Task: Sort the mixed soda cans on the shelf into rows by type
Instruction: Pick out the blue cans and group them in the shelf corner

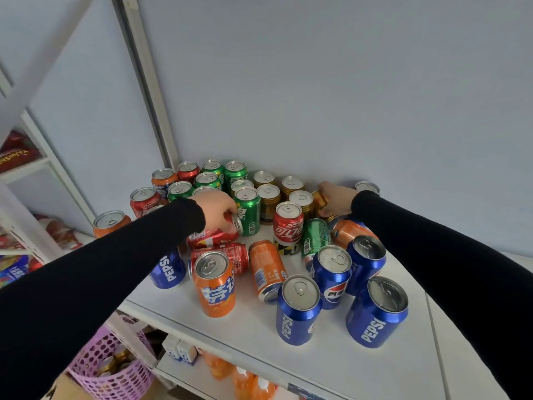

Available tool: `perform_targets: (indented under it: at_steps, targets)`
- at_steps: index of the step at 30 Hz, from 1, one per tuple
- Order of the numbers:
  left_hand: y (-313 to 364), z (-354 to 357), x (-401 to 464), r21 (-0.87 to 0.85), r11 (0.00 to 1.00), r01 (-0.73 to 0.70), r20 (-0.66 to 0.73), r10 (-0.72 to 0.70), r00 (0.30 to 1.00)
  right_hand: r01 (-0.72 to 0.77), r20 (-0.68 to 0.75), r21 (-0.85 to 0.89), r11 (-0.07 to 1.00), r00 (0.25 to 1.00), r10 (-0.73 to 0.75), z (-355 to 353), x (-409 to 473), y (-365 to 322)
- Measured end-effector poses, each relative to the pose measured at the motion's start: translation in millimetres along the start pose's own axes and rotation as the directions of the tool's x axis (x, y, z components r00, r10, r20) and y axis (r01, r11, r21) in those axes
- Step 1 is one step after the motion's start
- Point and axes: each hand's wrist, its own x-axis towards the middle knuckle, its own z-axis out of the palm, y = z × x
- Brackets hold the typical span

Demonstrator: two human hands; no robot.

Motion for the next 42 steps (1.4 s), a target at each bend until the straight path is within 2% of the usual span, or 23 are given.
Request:
perform_targets:
  at_steps: [3, 8, 15, 18, 21, 26, 28, 30, 32, 35, 42]
  targets:
    - [-13, 1, -6, -0.156, 0.988, -0.014, -0.098, -0.002, 0.995, 0.069, -0.010, 0.002, 0.998, 0.998, -0.069, 2, -2, 7]
    - [-28, 10, -14, -0.435, 0.900, -0.004, -0.139, -0.063, 0.988, 0.081, -0.130, 0.105, 0.991, 0.989, -0.067, 8, -7, 11]
    - [-27, 18, -24, -0.589, 0.808, -0.011, -0.183, -0.121, 0.976, 0.059, -0.296, 0.141, 0.988, 0.955, -0.014, 11, -5, 15]
    - [-27, 24, -30, -0.596, 0.802, 0.024, -0.184, -0.166, 0.969, 0.055, -0.328, 0.118, 0.992, 0.945, -0.014, 7, -3, 17]
    - [-28, 21, -36, -0.558, 0.827, 0.071, -0.164, -0.194, 0.967, 0.063, -0.295, 0.084, 0.994, 0.955, -0.035, 2, -3, 18]
    - [-15, 10, -46, -0.372, 0.920, 0.124, -0.227, -0.219, 0.949, 0.085, -0.287, 0.107, 0.991, 0.957, -0.051, -7, -18, 24]
    - [-8, 7, -51, -0.332, 0.939, 0.088, -0.300, -0.193, 0.934, 0.102, -0.303, 0.133, 0.986, 0.951, -0.058, -10, -29, 28]
    - [1, 1, -53, -0.314, 0.949, -0.012, -0.349, -0.103, 0.932, 0.108, -0.301, 0.152, 0.982, 0.952, -0.058, -11, -40, 34]
    - [11, -6, -51, -0.309, 0.947, -0.088, -0.255, 0.006, 0.967, 0.092, -0.279, 0.146, 0.985, 0.959, -0.048, -13, -51, 39]
    - [25, -13, -42, -0.264, 0.960, -0.094, 0.011, 0.101, 0.995, 0.087, -0.221, 0.056, 0.995, 0.973, -0.073, -14, -62, 49]
    - [47, -6, -18, -0.097, 0.993, -0.061, 0.291, 0.087, 0.953, 0.051, -0.079, 0.010, 0.999, 0.996, -0.050, 1, -71, 54]
